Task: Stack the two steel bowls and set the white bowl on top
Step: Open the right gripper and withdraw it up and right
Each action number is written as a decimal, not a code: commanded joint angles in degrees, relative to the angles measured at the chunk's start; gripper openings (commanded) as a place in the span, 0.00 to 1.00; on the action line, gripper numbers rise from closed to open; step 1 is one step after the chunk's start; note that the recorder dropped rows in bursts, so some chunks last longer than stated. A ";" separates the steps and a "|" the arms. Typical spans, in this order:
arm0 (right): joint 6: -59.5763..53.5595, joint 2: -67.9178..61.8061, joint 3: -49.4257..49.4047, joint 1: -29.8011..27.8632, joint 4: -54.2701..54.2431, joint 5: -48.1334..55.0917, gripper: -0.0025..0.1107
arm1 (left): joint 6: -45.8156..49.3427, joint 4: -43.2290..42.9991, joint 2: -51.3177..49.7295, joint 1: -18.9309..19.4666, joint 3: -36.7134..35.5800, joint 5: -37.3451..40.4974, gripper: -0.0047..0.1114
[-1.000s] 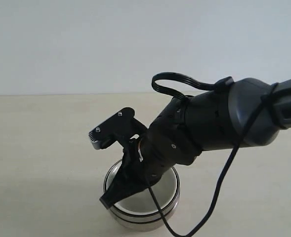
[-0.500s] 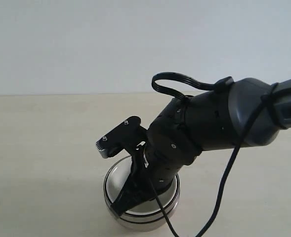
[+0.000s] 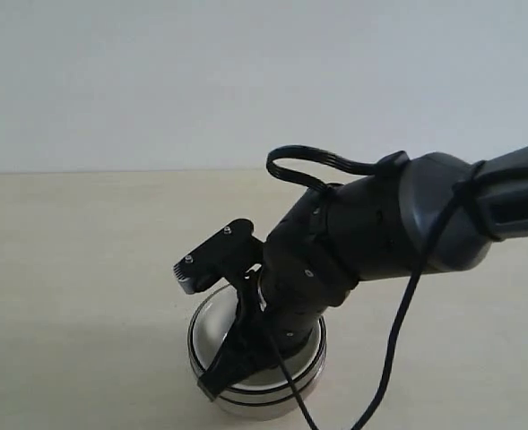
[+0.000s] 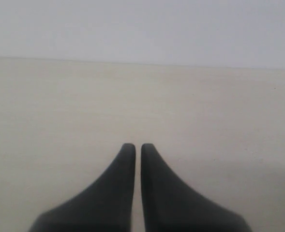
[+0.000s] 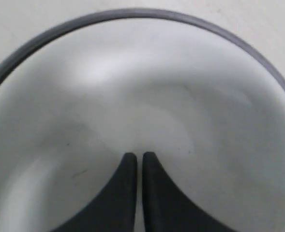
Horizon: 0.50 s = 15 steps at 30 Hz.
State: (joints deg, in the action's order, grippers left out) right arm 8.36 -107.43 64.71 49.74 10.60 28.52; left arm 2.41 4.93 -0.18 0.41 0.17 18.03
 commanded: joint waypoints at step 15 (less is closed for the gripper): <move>-0.26 21.31 -0.06 -0.01 0.26 10.45 0.02 | -0.27 0.00 0.18 -0.29 -0.17 -0.43 0.07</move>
State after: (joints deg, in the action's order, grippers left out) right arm 8.25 -89.19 64.71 49.74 10.60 36.48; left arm 2.41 4.93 -0.18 0.41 0.17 18.03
